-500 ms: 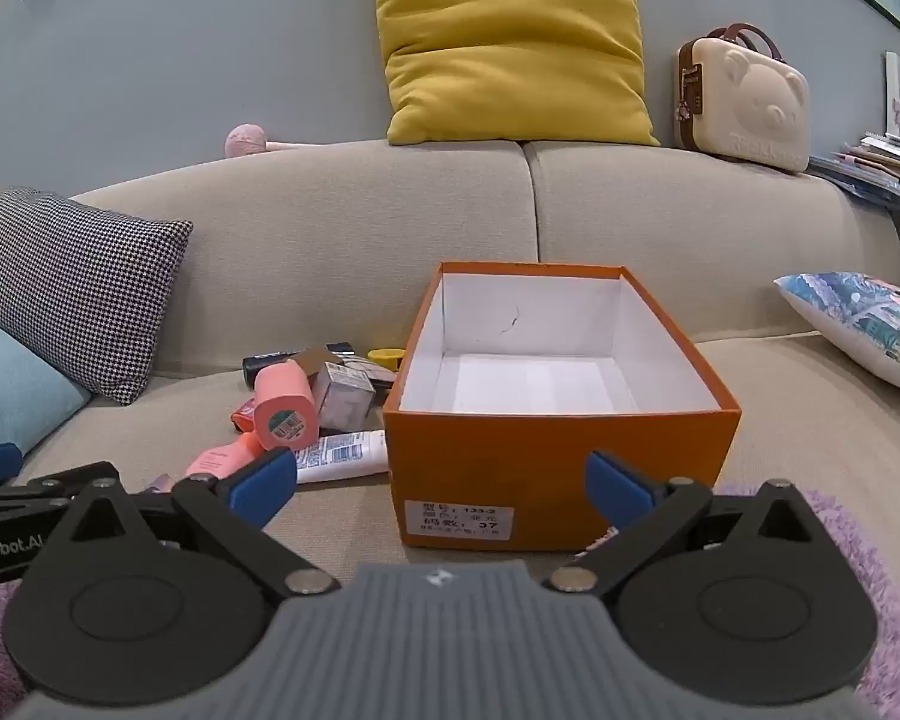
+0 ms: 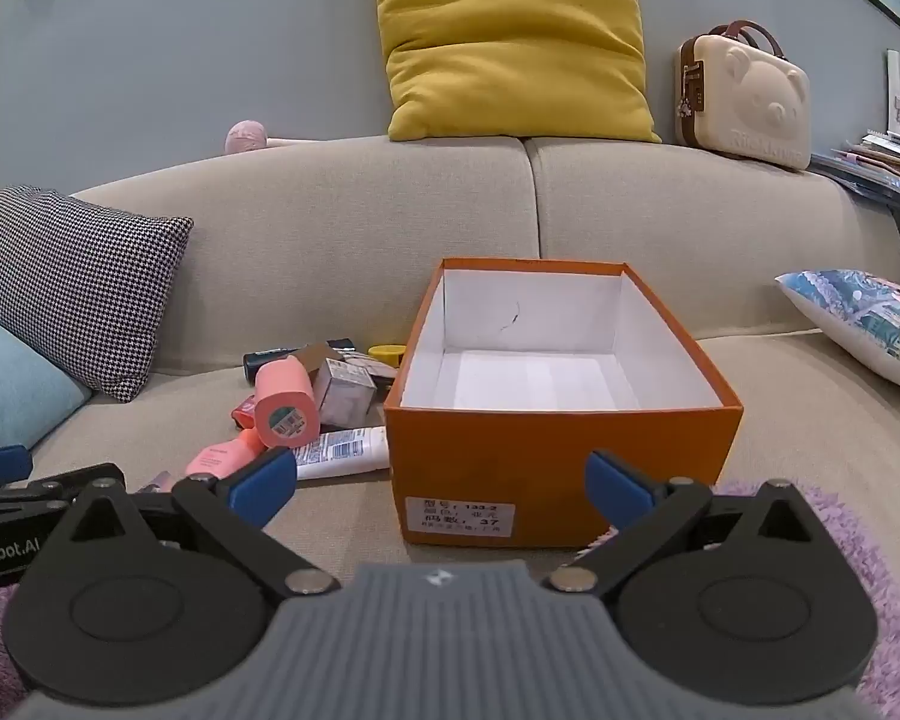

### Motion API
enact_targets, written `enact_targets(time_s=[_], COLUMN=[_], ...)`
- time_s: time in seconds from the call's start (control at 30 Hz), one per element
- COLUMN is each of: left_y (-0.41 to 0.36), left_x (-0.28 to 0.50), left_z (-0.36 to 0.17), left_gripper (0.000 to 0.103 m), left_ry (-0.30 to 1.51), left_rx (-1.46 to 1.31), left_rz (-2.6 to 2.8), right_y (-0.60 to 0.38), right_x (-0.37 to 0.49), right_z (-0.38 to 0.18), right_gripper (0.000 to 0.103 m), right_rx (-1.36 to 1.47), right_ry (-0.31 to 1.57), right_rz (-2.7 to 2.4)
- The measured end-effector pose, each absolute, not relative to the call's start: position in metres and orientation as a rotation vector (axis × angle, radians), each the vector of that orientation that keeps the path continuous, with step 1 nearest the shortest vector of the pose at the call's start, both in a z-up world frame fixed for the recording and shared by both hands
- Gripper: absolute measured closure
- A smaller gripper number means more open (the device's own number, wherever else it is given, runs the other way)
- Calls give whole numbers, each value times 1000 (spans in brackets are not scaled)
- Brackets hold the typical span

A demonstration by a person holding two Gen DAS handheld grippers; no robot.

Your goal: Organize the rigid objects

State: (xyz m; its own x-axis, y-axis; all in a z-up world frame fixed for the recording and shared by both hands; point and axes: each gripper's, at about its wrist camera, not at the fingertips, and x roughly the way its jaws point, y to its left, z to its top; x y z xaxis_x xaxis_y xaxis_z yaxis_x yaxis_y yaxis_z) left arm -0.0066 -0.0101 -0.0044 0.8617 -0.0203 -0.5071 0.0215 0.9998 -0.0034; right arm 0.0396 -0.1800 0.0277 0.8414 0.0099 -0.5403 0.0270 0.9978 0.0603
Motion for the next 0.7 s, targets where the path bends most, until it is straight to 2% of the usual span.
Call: enact_targets(time_s=[0.7], left_y=[-3], left_x=[-4], left_z=[-1], left_gripper=[11], left_ry=[540], left_rx=[-2], left_rz=[-32], right_y=[-181], right_x=[38], right_z=[28], right_gripper=[1], right_rx=[70], right_ry=[572], right_rz=[-9])
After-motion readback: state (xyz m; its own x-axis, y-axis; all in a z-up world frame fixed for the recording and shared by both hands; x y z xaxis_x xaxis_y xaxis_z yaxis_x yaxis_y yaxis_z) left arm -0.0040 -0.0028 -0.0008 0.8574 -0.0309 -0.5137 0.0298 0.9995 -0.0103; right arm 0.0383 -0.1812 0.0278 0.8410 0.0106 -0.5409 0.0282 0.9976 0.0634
